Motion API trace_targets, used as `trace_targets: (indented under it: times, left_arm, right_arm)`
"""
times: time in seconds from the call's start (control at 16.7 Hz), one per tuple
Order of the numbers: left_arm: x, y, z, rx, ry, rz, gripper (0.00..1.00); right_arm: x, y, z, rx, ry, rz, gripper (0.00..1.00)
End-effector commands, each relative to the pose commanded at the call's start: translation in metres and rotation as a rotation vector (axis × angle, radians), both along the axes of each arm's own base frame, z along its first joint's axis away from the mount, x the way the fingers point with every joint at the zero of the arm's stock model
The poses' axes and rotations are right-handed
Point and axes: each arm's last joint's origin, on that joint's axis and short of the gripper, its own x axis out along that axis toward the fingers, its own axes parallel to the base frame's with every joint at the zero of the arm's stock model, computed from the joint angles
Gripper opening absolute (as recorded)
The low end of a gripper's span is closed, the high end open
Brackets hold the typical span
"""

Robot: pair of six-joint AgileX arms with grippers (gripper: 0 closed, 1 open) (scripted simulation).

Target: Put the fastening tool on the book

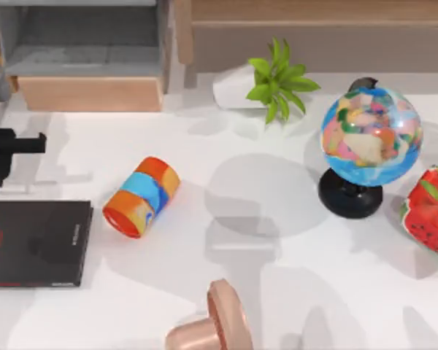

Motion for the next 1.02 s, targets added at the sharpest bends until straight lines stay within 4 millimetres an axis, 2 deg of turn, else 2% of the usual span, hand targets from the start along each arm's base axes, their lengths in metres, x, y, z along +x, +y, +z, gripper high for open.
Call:
trace_targets:
  times: [0.18, 0.3, 0.66, 1.02]
  left_arm:
    - [-0.014, -0.005, -0.022, 0.002, 0.058, -0.02, 0.0]
    - [-0.018, -0.007, -0.028, 0.003, 0.074, -0.024, 0.0]
    - [-0.017, -0.005, -0.03, 0.003, 0.078, -0.02, 0.0]
    - [-0.015, -0.006, -0.056, 0.003, 0.074, -0.024, 0.0]
  right_arm:
    - [0.0, 0.0, 0.0, 0.0, 0.0, 0.0, 1.0]
    - [0.0, 0.0, 0.0, 0.0, 0.0, 0.0, 1.0]
    - [0.0, 0.0, 0.0, 0.0, 0.0, 0.0, 1.0]
    - [0.0, 0.0, 0.0, 0.0, 0.0, 0.0, 1.0]
